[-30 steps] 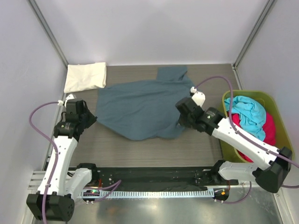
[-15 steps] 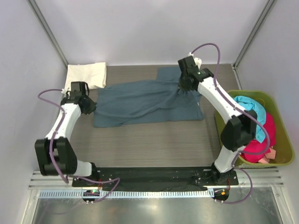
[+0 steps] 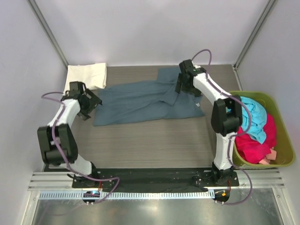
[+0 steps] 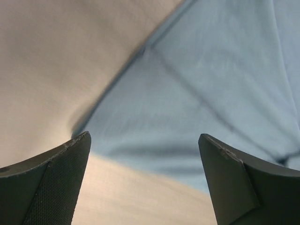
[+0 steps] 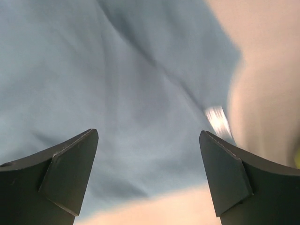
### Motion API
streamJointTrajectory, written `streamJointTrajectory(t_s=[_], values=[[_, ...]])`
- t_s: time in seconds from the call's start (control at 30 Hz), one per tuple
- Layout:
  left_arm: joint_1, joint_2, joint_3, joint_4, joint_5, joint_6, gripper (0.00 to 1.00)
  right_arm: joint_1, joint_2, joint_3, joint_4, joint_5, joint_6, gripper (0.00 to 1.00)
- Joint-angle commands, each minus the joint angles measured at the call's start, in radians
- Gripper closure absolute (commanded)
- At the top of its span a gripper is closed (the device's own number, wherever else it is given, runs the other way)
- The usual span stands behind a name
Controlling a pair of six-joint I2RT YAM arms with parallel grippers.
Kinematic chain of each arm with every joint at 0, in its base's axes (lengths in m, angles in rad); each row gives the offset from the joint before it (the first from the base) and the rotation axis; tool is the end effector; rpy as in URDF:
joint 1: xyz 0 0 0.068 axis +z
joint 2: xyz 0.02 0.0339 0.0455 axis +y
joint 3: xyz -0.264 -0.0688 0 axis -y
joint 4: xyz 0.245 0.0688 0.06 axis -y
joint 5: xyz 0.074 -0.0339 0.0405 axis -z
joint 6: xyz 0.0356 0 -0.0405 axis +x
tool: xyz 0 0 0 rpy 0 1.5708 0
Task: Fold and stack the t-shirts
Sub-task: Fold the tshirt
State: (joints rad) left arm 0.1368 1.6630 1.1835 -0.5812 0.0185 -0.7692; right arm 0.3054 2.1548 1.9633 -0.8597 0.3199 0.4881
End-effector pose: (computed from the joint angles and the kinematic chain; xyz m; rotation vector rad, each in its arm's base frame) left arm 0.3398 0.0461 0.2209 -1.1551 2.3876 -0.2384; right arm 0.4526 0.1309 0.2524 0.3403 2.5205 -0.1171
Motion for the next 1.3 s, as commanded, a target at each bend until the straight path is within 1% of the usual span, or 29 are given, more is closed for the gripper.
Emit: streamJointTrajectory(t_s=[0.0,0.03,0.1,0.13,0.2,0.23,0.27,0.33,0.43,0.67,0.73,0.77,0.8,0.9,0.93,1.0,1.1,1.13,1.2,1.23,1.27], values=[[-0.002,-0.213,-0.142,0.073,0.006,-0.039,0.04,0.003,-0.301,-0.289,0.125,0.007,0.064,0.04],[-0.002,-0.268,-0.172,0.081,0.009,-0.044,0.05,0.003,-0.387,-0.435,0.186,-0.037,0.078,0.05],[0.000,-0.316,-0.276,0.122,0.023,-0.061,0.06,0.001,-0.450,-0.559,0.229,-0.064,0.119,0.07],[-0.002,-0.334,-0.312,0.139,0.034,-0.065,0.07,0.000,-0.502,-0.660,0.260,-0.068,0.128,0.08],[-0.002,-0.382,-0.399,0.181,0.050,-0.074,0.09,0.001,-0.539,-0.743,0.284,-0.071,0.153,0.11],[-0.002,-0.397,-0.421,0.193,0.052,-0.074,0.09,0.000,-0.558,-0.808,0.309,-0.073,0.156,0.12],[-0.002,-0.413,-0.438,0.202,0.041,-0.073,0.09,0.000,-0.564,-0.829,0.317,-0.067,0.158,0.12],[-0.002,-0.422,-0.481,0.219,0.028,-0.076,0.08,-0.017,-0.564,-0.869,0.337,-0.064,0.155,0.12],[-0.003,-0.411,-0.530,0.260,0.024,-0.096,0.06,-0.049,-0.550,-0.883,0.366,-0.068,0.152,0.12],[-0.003,-0.342,-0.559,0.357,0.002,-0.120,0.05,-0.106,-0.498,-0.896,0.444,-0.064,0.145,0.11],[-0.002,-0.329,-0.559,0.371,-0.012,-0.124,0.05,-0.118,-0.478,-0.912,0.496,-0.090,0.145,0.11],[-0.002,-0.321,-0.559,0.383,-0.011,-0.125,0.05,-0.123,-0.467,-0.916,0.514,-0.110,0.136,0.11],[0.000,-0.313,-0.555,0.388,-0.044,-0.127,0.05,-0.129,-0.442,-0.916,0.530,-0.125,0.135,0.11],[-0.002,-0.276,-0.538,0.403,-0.054,-0.128,0.06,-0.130,-0.414,-0.916,0.548,-0.143,0.135,0.12],[-0.002,-0.266,-0.535,0.406,-0.058,-0.130,0.08,-0.132,-0.405,-0.919,0.550,-0.143,0.135,0.15],[-0.003,-0.237,-0.525,0.425,-0.065,-0.133,0.11,-0.132,-0.403,-0.925,0.554,-0.139,0.135,0.17],[-0.002,-0.192,-0.518,0.448,-0.055,-0.137,0.21,-0.134,-0.404,-0.942,0.556,-0.131,0.127,0.34],[-0.002,-0.181,-0.516,0.455,-0.049,-0.142,0.31,-0.137,-0.404,-0.946,0.557,-0.131,0.127,0.50],[-0.002,-0.152,-0.513,0.481,-0.023,-0.142,0.49,-0.135,-0.400,-0.951,0.560,-0.133,0.121,0.65],[-0.003,-0.144,-0.507,0.488,-0.023,-0.145,0.66,-0.135,-0.395,-0.948,0.561,-0.136,0.115,0.80],[0.000,-0.138,-0.501,0.492,0.004,-0.143,0.75,-0.137,-0.392,-0.945,0.561,-0.140,0.110,0.85]])
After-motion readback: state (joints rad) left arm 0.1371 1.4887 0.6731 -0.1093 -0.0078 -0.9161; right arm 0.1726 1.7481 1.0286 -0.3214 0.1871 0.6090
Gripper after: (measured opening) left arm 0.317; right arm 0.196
